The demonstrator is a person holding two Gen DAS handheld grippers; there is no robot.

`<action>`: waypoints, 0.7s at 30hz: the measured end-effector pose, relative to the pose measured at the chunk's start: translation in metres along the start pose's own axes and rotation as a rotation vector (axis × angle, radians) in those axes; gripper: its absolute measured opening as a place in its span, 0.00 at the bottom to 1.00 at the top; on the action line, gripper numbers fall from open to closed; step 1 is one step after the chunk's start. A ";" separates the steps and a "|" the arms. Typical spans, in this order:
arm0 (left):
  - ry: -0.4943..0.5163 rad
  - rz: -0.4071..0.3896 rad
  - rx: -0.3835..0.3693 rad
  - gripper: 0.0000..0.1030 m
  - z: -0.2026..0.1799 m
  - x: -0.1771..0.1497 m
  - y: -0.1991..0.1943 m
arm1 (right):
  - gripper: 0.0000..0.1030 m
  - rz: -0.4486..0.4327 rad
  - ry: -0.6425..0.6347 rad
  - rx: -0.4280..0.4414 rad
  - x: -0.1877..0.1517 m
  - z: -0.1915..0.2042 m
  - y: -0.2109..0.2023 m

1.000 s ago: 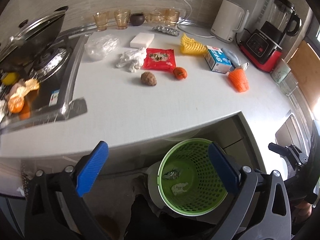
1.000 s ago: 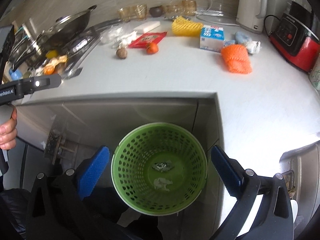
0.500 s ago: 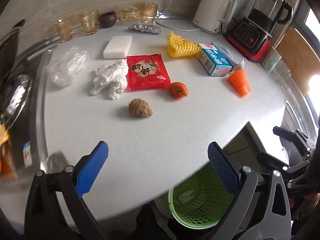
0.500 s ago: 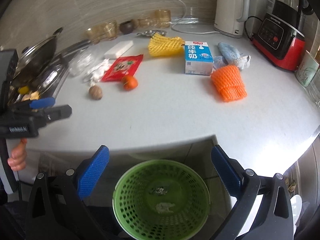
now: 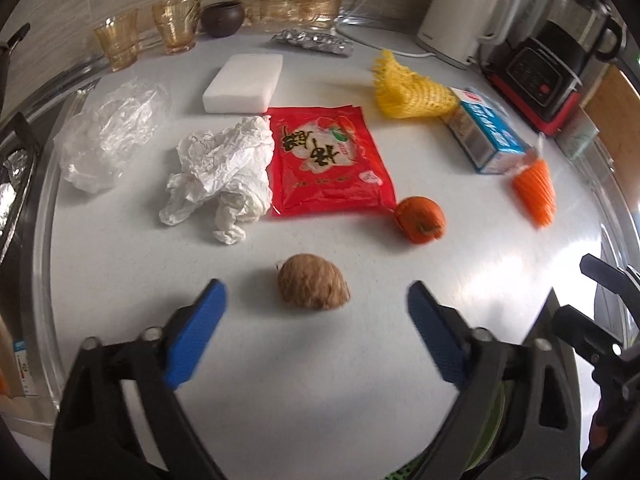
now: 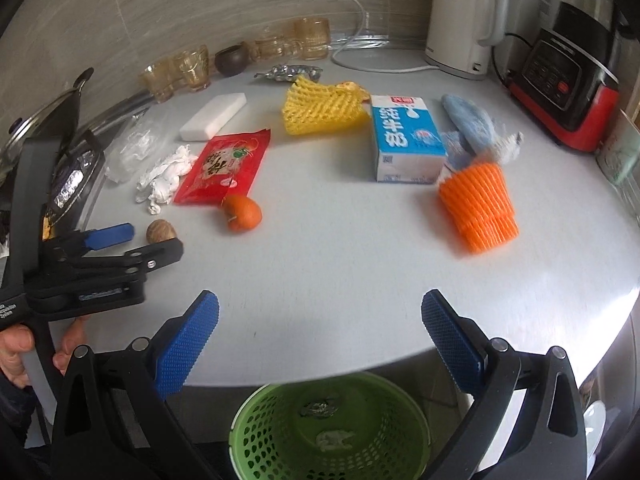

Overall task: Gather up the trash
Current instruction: 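Grasp the brown taro with left tool while right tool grasps the orange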

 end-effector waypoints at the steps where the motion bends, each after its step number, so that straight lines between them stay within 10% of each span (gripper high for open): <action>1: -0.014 0.002 0.013 0.73 0.000 0.000 0.003 | 0.98 0.000 -0.013 0.011 0.003 0.000 0.003; 8: -0.060 -0.011 0.093 0.37 -0.003 -0.001 0.010 | 0.98 0.006 -0.069 0.057 0.015 -0.003 0.018; 21: -0.090 -0.027 0.108 0.36 0.000 -0.006 -0.025 | 0.89 0.008 -0.238 0.246 0.041 0.034 0.071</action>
Point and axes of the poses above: each gripper's, at about its wrist camera, not at the fingertips, and y roughly the way its jaws point, z to its left, x to its top, the point moved 1 cm from there along y, roughly the way its jaws point, and after that the axes turned 13 degrees about -z, right-handed, at the moved point
